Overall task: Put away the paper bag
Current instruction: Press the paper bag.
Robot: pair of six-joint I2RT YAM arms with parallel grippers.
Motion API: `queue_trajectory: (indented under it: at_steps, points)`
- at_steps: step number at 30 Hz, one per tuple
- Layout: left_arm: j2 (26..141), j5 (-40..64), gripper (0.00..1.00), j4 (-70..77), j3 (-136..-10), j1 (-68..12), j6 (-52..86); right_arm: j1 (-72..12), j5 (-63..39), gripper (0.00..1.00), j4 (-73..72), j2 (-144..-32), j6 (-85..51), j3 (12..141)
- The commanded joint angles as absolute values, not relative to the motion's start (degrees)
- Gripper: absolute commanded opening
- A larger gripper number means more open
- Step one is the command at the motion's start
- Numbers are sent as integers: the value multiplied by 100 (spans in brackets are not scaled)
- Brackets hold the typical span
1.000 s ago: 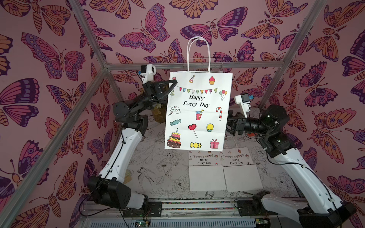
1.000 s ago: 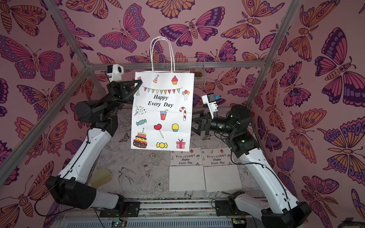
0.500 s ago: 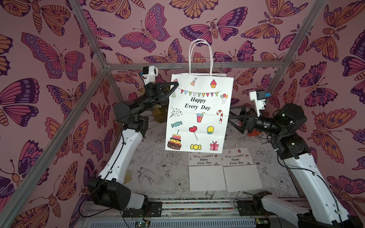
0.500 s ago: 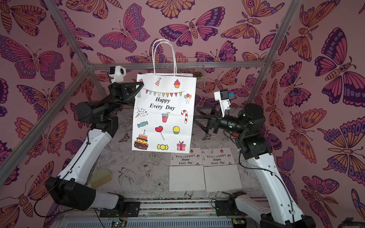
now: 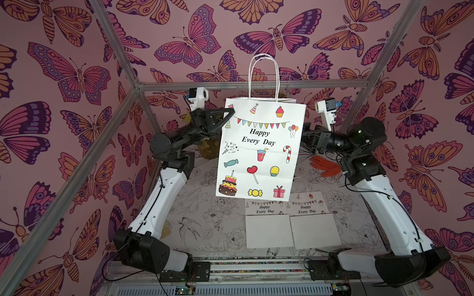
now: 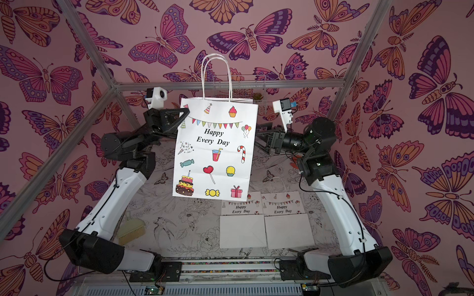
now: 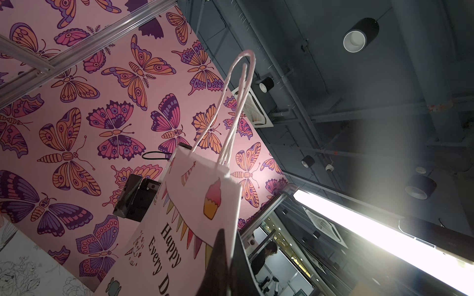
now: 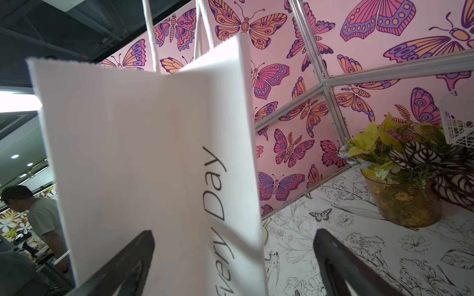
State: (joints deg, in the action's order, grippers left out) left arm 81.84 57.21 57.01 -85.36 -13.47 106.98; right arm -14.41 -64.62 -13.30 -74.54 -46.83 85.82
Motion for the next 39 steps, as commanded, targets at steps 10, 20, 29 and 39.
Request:
queue_trajectory:
  at_steps: [10,20,29,39]
  points:
    - [8130,5799,0,5965,-8411,-1485,10661,-1741,-6417,100,-1470,-7664,-4772,8982]
    - [7955,5914,0,5856,-8180,-1521,10459,-1617,-6696,96,-1177,-7480,-4808,9141]
    - [7919,5952,0,6117,-7975,-1512,10521,-1503,-7710,99,-2186,-7259,-5893,9580]
    - [7708,5831,0,5566,-7687,-1432,9789,-1881,-7687,99,-1309,-7162,-5466,10034]
